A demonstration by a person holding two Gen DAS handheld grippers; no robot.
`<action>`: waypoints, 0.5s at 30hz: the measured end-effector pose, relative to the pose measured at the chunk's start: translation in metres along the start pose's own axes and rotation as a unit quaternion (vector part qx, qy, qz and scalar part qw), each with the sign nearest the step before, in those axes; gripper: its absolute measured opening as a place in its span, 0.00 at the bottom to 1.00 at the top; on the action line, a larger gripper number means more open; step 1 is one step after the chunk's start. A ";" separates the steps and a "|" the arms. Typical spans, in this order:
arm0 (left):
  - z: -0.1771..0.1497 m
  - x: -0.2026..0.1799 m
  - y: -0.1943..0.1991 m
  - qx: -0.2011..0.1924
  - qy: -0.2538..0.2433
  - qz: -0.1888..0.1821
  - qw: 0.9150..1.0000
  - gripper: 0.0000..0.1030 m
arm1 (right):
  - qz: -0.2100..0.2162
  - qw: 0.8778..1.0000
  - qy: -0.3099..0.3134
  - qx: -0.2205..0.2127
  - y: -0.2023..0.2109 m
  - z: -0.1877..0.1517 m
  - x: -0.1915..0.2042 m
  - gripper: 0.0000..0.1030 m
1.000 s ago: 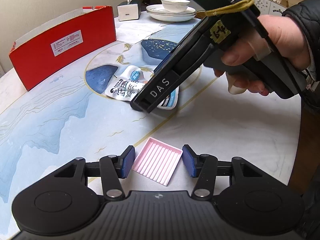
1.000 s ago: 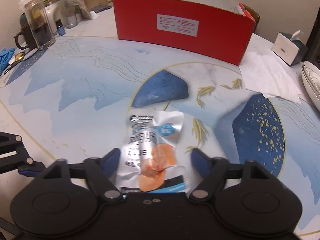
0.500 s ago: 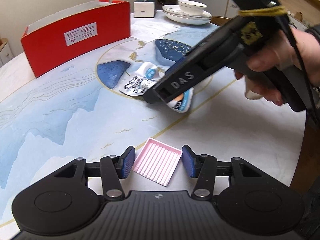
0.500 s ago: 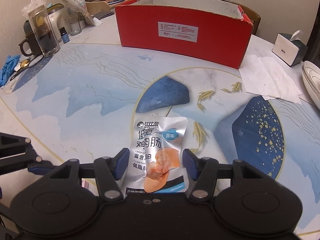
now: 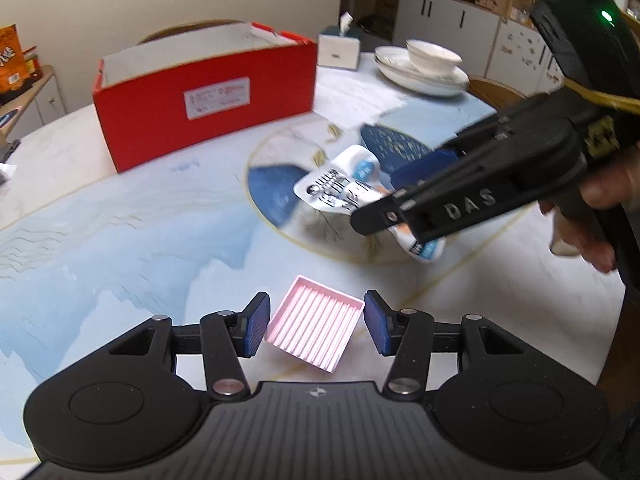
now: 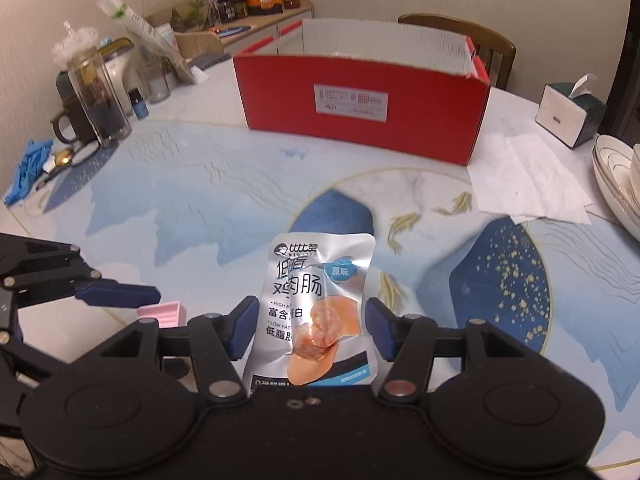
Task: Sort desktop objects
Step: 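Carry the pink tray and sausage pouch over the red box with both tools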
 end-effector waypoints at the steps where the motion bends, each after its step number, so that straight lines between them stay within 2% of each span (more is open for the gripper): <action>1: 0.004 0.002 0.001 -0.004 0.003 0.001 1.000 0.48 | 0.002 1.000 -0.001 -0.003 0.003 0.003 0.000 0.56; 15: 0.077 0.030 0.015 -0.055 0.014 0.029 0.998 0.48 | 0.009 0.999 -0.007 -0.048 0.039 0.051 -0.011 0.56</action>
Point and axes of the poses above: each gripper's, at about its wrist camera, not at the fingertips, and y roughly against the way its jaws point, x to its left, z to its top, the point moved 5 cm from there along -y, roughly the way its jaws point, and after that the axes turned 10 degrees about z, right-handed, at the moved point
